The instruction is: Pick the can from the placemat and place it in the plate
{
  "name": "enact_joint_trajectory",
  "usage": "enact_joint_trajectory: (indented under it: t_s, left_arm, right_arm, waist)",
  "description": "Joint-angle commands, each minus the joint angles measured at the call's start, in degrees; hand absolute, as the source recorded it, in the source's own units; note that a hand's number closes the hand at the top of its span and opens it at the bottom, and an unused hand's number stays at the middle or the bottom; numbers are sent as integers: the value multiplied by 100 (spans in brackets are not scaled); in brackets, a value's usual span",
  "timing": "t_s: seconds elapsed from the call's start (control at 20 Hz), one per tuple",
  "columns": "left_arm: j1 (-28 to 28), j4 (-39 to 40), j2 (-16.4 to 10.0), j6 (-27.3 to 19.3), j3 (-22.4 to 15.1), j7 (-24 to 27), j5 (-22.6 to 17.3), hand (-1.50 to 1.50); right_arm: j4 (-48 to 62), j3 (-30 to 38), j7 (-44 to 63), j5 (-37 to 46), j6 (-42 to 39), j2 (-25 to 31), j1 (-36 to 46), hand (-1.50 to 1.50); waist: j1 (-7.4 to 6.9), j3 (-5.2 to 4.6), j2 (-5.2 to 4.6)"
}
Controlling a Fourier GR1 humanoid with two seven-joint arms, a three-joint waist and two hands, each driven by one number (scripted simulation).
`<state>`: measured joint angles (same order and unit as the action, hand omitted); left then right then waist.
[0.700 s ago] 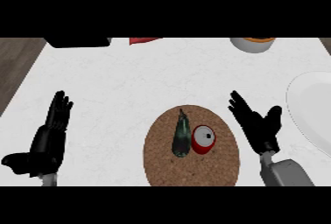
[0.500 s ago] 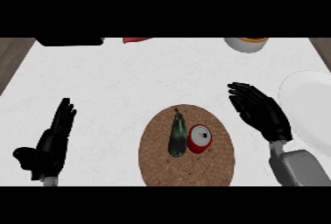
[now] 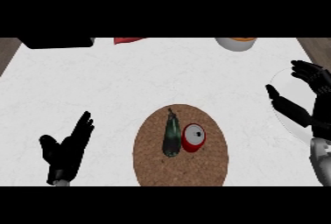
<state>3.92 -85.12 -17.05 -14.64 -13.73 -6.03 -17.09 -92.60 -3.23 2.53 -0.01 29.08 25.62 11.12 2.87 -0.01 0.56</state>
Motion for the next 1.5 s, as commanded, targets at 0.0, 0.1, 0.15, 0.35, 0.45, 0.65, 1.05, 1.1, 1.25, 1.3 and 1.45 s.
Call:
enact_joint_trajectory:
  t_s: [0.0,0.1,0.15,0.35,0.45,0.65,1.05,1.1,1.25,1.3,1.45]
  left_arm:
    - [50,5,128,58,-256,-349,56,0]
    - [37,390,178,326,-81,26,-35,0]
    - [-162,215,170,252,-165,-418,-1,0]
    - [-358,304,97,324,6,-409,-19,0]
    - [-315,118,-72,368,179,-646,-198,0]
    - [-276,374,133,429,37,-281,-54,0]
    - [-320,443,112,609,123,-272,-12,0]
    - [-217,28,307,288,-146,-566,149,0]
    - [-436,553,240,595,132,-311,93,0]
    - [-455,243,498,128,-111,-587,362,0]
    - [-506,456,308,485,200,-427,132,0]
  right_arm:
    - [-1310,-48,107,345,677,-276,-831,-150]
    - [-1891,-188,320,592,421,13,-1363,-150]
    - [-2039,-218,454,758,464,34,-1348,-150]
    - [-2369,-402,1697,1146,-274,845,-1418,-150]
    - [-2578,-444,1975,1010,-900,1368,-1712,-150]
    - [-2917,-997,3111,1315,-1562,1718,-1384,-150]
    - [-3092,-2383,5535,2465,-2227,1103,-125,-150]
    - [-2971,-2535,5869,2497,-2380,905,262,-150]
    - [-2587,-2526,6217,2576,-2751,419,881,-150]
    - [-2790,-2712,6496,2804,-2745,259,791,-150]
    - [-1924,-3090,6389,3332,-2637,-250,942,-150]
  waist:
    - [-135,-3,-17]
    - [-170,-6,-32]
    - [-185,-4,-35]
    - [-196,-15,-44]
    - [-160,-18,-26]
    - [-259,-21,-51]
    - [-368,-12,-64]
    - [-418,-10,-59]
    - [-355,-8,-64]
    - [-330,-5,-52]
    - [-351,-6,-64]
